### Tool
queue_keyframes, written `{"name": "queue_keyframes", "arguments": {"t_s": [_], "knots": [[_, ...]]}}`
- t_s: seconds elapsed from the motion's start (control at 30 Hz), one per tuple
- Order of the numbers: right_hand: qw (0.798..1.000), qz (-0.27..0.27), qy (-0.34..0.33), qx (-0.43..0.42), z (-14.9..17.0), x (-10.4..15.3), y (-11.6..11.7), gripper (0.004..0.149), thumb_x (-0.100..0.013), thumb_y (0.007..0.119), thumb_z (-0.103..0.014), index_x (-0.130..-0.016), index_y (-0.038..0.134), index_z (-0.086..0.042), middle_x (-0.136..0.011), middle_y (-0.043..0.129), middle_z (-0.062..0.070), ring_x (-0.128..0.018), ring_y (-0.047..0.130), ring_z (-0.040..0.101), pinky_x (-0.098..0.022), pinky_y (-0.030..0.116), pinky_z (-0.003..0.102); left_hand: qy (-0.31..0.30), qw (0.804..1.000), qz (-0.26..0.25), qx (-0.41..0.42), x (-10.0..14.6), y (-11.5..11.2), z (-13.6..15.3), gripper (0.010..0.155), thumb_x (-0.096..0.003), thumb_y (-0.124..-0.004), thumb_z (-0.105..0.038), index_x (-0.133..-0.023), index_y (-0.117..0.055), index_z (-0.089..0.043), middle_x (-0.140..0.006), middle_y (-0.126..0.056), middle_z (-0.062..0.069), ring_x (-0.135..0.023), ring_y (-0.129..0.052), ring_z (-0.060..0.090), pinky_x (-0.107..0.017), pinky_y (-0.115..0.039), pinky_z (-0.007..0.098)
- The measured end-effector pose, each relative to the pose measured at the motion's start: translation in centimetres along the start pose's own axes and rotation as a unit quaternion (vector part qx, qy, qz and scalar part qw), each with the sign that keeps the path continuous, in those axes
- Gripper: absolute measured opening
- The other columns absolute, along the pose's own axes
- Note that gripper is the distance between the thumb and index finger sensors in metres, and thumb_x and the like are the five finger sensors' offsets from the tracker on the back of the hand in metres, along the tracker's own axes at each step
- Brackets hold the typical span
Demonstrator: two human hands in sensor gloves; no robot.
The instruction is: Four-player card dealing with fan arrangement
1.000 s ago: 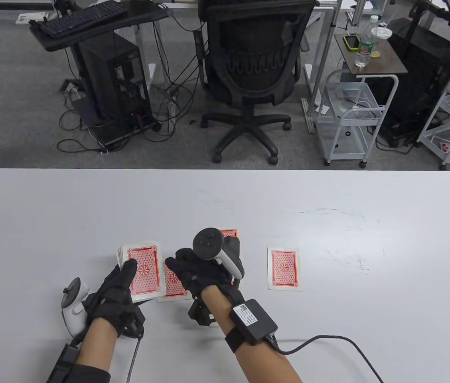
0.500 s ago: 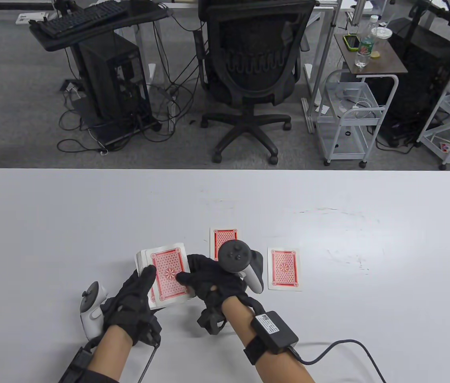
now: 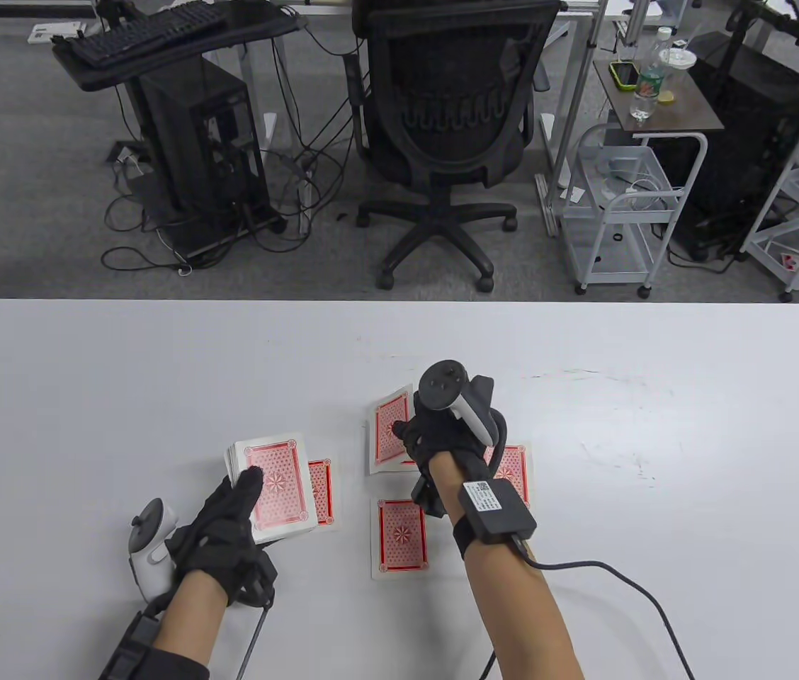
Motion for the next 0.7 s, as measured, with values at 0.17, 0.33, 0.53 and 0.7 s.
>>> {"name": "queue_keyframes", "arguments": {"t_s": [0.17,0.33,0.53,0.7], "knots": [[0.987,-0.006,0.046,0.154,0.1,-1.6,2.2,0.078,-0.046,0.088,-0.044,-0.104,0.054,-0.004,-0.064,0.088,0.0,-0.026,0.094,0.01,-0.045,0.077,0.051,0.003,1.0,-0.006,0.001,-0.1,0.5,-0.1,0.053,-0.0517,-0.079,-0.051,-0.098,-0.066,-0.03,-0.093,-0.087,-0.007,-0.074,-0.101,0.028,-0.05,-0.09,0.045],[0.987,0.008,0.024,0.16,-0.9,-0.5,1.7,0.076,-0.048,0.086,-0.048,-0.104,0.057,-0.006,-0.065,0.088,-0.001,-0.027,0.095,0.01,-0.046,0.077,0.051,0.003,1.0,-0.001,0.004,-0.1,0.3,0.0,0.053,-0.0516,-0.079,-0.051,-0.098,-0.066,-0.03,-0.092,-0.087,-0.007,-0.074,-0.102,0.028,-0.049,-0.09,0.045],[0.991,-0.026,-0.127,-0.045,-6.4,5.1,0.9,0.066,-0.055,0.075,-0.05,-0.102,0.061,-0.006,-0.077,0.085,0.006,-0.043,0.1,0.018,-0.051,0.074,0.055,0.003,1.0,0.013,0.002,-0.2,-0.8,0.4,0.052,-0.0513,-0.079,-0.051,-0.097,-0.067,-0.03,-0.092,-0.087,-0.007,-0.074,-0.102,0.028,-0.049,-0.09,0.045],[0.961,-0.102,-0.212,-0.147,-9.6,9.1,3.9,0.074,-0.051,0.081,-0.054,-0.102,0.057,-0.006,-0.085,0.078,0.007,-0.058,0.097,0.024,-0.054,0.07,0.06,-0.004,1.0,0.024,0.008,0.1,-1.9,0.6,0.052,-0.0506,-0.081,-0.051,-0.096,-0.068,-0.03,-0.091,-0.089,-0.007,-0.073,-0.103,0.027,-0.048,-0.09,0.045]]}}
Point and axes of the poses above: the tracker on the back of each hand, its own z axis roughly to the little-finger side, its own x axis roughly from the fingertips to the wrist, y = z × x, the point moved 4 cm from there along -x, roughly from the wrist to the fingertips
